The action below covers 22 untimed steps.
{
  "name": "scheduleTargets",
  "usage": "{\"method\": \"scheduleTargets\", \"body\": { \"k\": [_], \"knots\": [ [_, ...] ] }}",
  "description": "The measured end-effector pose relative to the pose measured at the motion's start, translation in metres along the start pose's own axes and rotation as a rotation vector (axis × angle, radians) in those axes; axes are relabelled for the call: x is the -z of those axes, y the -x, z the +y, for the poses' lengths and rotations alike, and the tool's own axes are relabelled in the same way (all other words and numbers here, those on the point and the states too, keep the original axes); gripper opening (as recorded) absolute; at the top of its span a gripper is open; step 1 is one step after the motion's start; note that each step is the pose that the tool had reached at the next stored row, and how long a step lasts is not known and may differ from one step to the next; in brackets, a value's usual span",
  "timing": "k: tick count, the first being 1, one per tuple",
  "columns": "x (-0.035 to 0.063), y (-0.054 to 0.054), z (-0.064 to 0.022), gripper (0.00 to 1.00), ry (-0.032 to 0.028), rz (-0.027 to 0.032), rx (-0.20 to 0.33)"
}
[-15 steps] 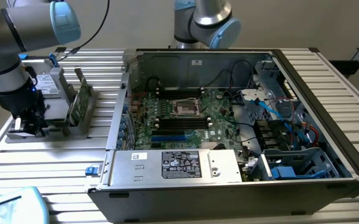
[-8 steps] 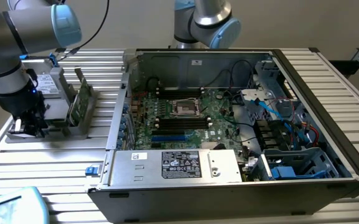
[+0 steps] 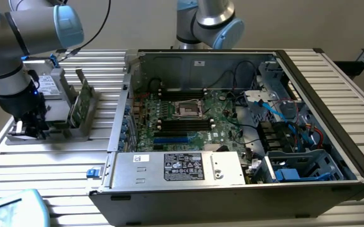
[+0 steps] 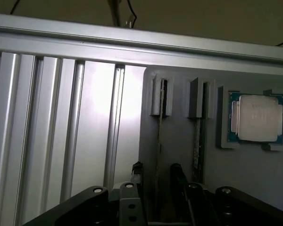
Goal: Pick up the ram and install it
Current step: 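Pick up the ram and move it above insertion slot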
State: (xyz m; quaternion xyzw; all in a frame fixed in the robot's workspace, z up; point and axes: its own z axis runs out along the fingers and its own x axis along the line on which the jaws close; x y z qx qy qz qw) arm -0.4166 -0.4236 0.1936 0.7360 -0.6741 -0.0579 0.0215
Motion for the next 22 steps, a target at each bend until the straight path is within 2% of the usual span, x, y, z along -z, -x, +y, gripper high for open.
{"method": "scheduleTargets", "body": {
  "k": [13,14,15,16,17,18,19,22],
  "knots": [
    [0.0001,0.0001,-0.0007,0.37,0.0008,0.0011,0.009],
    [0.0001,0.0001,-0.0007,0.35,0.0009,0.0011,0.009],
    [0.0001,0.0001,-0.0007,0.28,0.0009,0.0011,0.009],
    [0.0002,0.0001,-0.0007,0.28,0.0009,0.0011,0.009],
    [0.0001,0.0001,-0.0007,0.22,0.0008,0.0011,0.009],
    [0.0001,0.0001,-0.0007,0.22,0.0009,0.0010,0.009],
    [0.0002,0.0001,-0.0006,0.16,0.0009,0.0010,0.009],
    [0.0001,0.0001,-0.0007,0.14,0.0011,0.0011,0.009]
  ]
}}
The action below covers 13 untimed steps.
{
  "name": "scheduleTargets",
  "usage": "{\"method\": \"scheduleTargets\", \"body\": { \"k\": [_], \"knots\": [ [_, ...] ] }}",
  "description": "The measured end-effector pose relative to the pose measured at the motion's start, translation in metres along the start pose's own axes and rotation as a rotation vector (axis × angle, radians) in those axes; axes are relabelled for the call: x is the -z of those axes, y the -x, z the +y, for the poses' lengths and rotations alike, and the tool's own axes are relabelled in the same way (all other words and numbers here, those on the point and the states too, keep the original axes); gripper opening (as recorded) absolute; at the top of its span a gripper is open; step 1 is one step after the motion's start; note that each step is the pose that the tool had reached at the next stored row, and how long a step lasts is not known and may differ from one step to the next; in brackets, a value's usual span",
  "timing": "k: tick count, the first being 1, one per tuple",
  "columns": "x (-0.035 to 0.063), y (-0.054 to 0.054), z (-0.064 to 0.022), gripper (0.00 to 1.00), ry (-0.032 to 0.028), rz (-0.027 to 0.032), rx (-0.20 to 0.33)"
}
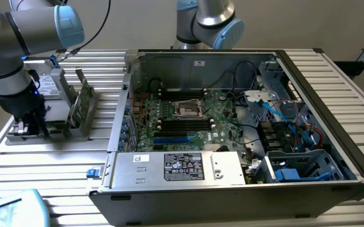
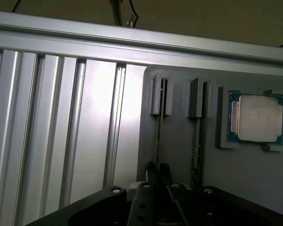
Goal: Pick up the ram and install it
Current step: 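Pick up the ram and move it above insertion slot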
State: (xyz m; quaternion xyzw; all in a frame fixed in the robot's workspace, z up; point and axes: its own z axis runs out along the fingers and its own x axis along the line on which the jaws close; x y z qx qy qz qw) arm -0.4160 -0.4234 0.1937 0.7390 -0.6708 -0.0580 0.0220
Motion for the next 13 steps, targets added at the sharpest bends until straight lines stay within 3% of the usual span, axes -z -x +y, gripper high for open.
{"method": "scheduleTargets", "body": {
  "k": [13],
  "knots": [
    [0.0000,-0.0002,-0.0004,0.14,0.0029,-0.0008,0.000]
  ]
}}
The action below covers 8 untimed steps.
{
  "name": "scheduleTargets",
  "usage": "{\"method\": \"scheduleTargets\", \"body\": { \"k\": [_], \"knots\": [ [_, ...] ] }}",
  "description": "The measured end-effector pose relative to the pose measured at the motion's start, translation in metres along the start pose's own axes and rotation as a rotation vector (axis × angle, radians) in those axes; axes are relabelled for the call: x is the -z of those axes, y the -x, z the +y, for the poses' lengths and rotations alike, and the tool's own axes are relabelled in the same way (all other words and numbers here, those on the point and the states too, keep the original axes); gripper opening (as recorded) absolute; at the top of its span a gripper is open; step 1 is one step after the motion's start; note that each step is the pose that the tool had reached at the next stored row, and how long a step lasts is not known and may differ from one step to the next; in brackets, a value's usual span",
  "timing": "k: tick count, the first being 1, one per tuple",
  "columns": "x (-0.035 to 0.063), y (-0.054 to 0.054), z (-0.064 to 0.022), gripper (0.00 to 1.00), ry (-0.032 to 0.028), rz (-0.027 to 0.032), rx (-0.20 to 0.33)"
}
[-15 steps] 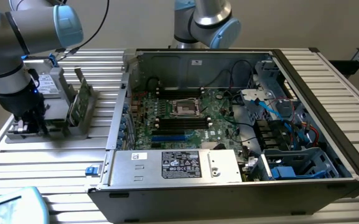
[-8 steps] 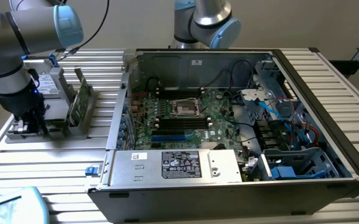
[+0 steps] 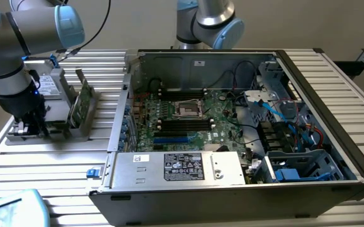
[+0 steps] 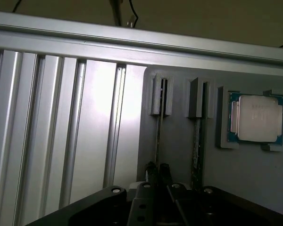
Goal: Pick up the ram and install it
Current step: 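Pick up the ram and move it above insertion slot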
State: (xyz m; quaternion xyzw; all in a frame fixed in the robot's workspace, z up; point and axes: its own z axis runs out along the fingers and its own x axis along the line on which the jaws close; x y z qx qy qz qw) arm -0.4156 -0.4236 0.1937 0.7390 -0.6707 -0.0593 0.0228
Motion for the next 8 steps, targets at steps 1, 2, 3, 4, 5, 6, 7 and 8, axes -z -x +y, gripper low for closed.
{"method": "scheduleTargets", "body": {
  "k": [1,2,3,4,5,6,7,8],
  "knots": [
    [0.0000,0.0000,0.0000,0.14,0.0001,0.0000,0.000],
    [0.0000,0.0000,0.0000,0.14,0.0000,-0.0001,0.000],
    [0.0004,0.0000,0.0000,0.14,0.0001,0.0000,0.000],
    [0.0013,0.0000,0.0002,0.14,0.0005,0.0001,0.000],
    [0.0022,0.0000,0.0003,0.14,0.0004,0.0001,0.000],
    [0.0031,0.0001,0.0001,0.14,0.0004,-0.0002,0.000],
    [0.0041,0.0002,0.0000,0.14,0.0009,-0.0002,0.000],
    [0.0047,0.0002,0.0000,0.14,0.0013,-0.0003,0.000]
  ]
}}
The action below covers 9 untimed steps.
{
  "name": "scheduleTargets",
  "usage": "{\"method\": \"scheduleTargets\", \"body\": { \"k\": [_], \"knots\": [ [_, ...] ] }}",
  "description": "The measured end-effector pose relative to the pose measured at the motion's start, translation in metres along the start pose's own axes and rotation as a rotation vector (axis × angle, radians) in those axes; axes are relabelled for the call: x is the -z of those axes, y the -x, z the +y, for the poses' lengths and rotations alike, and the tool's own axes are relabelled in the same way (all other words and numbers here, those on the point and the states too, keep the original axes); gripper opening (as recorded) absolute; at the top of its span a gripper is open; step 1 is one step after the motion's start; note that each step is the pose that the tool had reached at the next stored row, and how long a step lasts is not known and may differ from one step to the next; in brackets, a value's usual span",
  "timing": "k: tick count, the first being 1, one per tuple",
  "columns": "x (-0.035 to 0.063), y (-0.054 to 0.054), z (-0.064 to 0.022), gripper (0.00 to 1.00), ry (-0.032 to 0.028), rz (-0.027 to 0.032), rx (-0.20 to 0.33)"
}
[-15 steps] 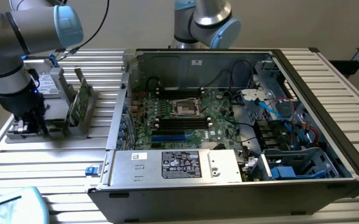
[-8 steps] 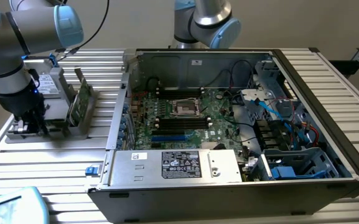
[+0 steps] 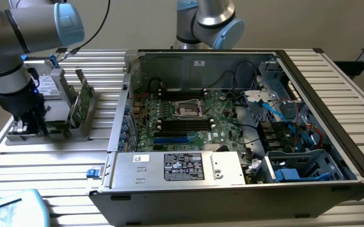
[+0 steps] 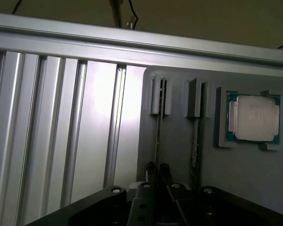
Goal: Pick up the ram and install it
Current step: 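Pick up the ram and move it above insertion slot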
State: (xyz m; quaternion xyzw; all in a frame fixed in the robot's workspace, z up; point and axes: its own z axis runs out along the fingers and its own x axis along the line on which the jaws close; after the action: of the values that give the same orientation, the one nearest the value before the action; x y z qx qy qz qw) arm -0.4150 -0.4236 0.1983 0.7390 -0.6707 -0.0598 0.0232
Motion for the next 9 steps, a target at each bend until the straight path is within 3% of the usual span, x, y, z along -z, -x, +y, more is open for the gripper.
{"method": "scheduleTargets", "body": {
  "k": [9],
  "knots": [
    [0.0030,0.0001,-0.0006,0.14,0.0018,-0.0001,0.000]
  ]
}}
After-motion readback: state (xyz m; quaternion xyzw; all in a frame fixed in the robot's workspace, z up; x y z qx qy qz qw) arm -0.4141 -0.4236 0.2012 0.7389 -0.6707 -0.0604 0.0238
